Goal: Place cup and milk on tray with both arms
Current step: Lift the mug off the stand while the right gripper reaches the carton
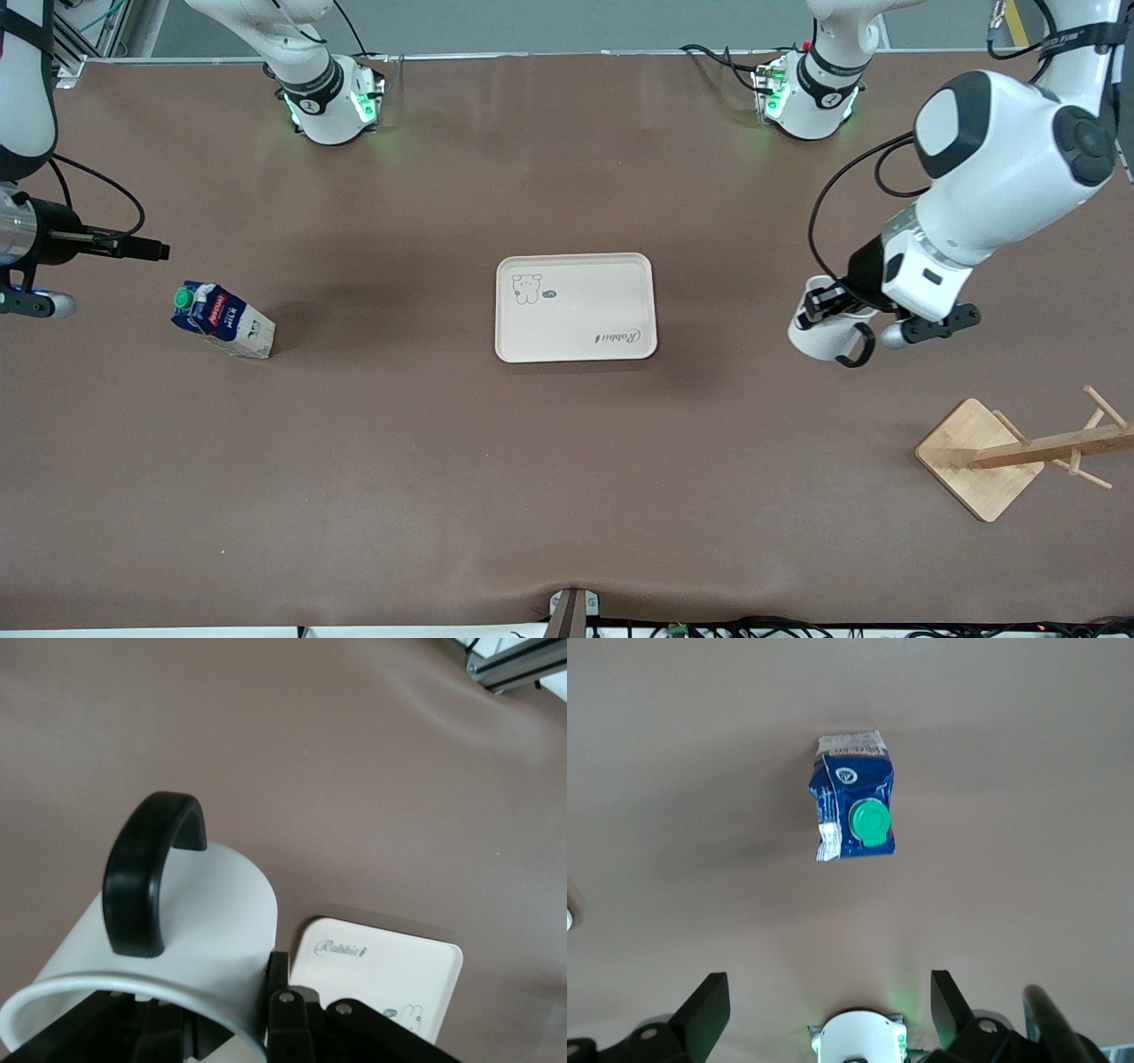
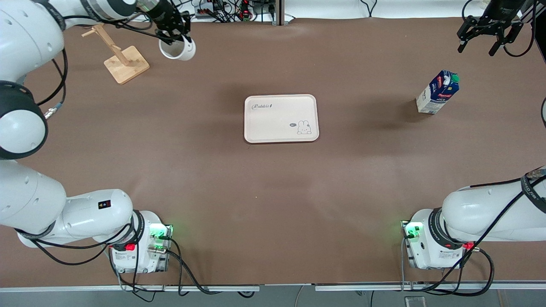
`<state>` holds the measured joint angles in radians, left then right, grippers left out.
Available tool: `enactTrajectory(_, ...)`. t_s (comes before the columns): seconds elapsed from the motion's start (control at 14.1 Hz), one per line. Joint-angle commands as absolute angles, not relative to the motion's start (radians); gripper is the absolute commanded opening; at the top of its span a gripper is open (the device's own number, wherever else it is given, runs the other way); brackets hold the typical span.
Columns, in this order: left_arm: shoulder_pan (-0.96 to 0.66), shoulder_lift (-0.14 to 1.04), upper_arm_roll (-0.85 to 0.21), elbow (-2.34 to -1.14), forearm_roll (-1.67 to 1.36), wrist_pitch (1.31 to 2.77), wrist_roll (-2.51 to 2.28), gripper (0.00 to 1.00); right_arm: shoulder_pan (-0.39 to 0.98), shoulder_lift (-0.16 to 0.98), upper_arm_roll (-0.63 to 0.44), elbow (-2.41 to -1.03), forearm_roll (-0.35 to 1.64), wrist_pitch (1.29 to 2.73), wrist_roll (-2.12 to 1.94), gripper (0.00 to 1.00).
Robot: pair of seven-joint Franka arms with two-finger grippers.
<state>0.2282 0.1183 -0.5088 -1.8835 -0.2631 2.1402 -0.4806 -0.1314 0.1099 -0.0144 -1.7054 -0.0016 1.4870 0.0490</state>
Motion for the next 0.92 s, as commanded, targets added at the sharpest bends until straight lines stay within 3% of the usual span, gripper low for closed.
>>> enactTrajectory(0.0,0.18,0.182,-0.515,-1.826,-0.207,2.115,-0.586,0.0,-0.15,0.052,-0.003,-1.833,-0.017,1.589,0.051,1.0)
enactTrajectory(0.35,0.077,0.291,-0.514,-1.743,-0.199,2.097,-0.806,0.0,-0.179,0.049,-0.003,-1.965,-0.017,1.79,0.049,1.0)
enactTrajectory(0.85,-0.02,0.46,-0.511,-1.62,-0.199,2.031,-0.936,0.0,-0.17,0.063,-0.002,-2.026,-0.018,1.977,0.035,1.0)
